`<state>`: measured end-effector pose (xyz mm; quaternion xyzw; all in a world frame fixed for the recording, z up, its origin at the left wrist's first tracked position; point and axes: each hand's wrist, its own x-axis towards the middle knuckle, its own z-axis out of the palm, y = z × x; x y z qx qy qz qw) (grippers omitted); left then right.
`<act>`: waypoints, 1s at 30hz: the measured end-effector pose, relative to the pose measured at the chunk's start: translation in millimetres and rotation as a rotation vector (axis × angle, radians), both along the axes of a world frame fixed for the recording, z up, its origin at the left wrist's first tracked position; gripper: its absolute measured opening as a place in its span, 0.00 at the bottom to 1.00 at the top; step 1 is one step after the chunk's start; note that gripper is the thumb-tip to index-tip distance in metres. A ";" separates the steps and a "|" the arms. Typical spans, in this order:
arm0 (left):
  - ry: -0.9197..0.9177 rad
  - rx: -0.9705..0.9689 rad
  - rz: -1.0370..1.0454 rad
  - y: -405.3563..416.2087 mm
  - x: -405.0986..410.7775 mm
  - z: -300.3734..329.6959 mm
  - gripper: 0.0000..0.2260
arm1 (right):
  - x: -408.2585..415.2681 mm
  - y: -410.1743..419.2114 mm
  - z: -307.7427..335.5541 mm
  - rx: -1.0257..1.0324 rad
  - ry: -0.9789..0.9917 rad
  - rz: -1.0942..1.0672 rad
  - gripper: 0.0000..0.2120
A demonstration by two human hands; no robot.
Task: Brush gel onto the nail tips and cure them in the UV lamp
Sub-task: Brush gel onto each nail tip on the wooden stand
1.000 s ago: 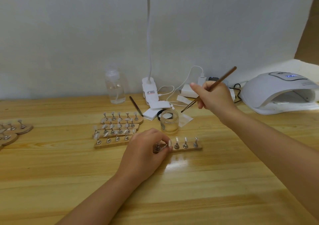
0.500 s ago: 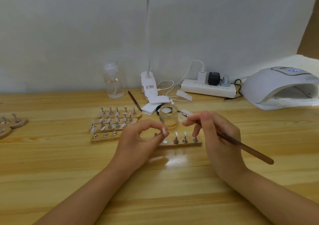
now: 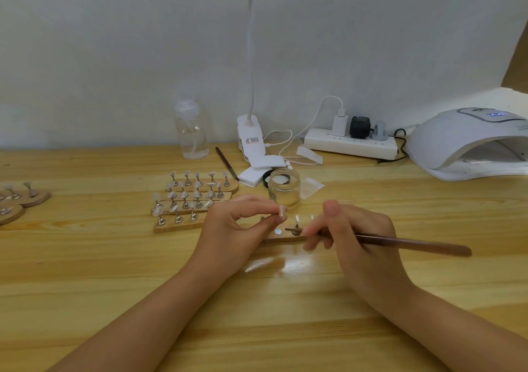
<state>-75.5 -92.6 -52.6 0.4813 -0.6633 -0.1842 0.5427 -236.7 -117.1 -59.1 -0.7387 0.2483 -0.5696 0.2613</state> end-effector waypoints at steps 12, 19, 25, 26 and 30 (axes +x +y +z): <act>-0.021 -0.014 0.028 -0.3 0.4 -1.0 0.07 | 2.1 2.7 1.3 -0.003 -0.005 -0.001 0.18; -0.031 -0.001 0.043 -0.7 0.6 -1.2 0.09 | 2.1 3.0 1.1 0.029 -0.028 0.012 0.18; -0.040 -0.003 0.046 -0.7 1.2 -1.4 0.09 | 2.7 2.8 1.4 0.052 -0.007 0.019 0.18; -0.040 -0.002 0.048 -0.7 1.1 -1.3 0.09 | 2.5 2.9 0.9 0.054 -0.021 0.019 0.18; -0.063 0.003 0.059 -1.2 1.5 -1.6 0.09 | 4.2 1.4 3.5 -0.031 0.034 -0.031 0.16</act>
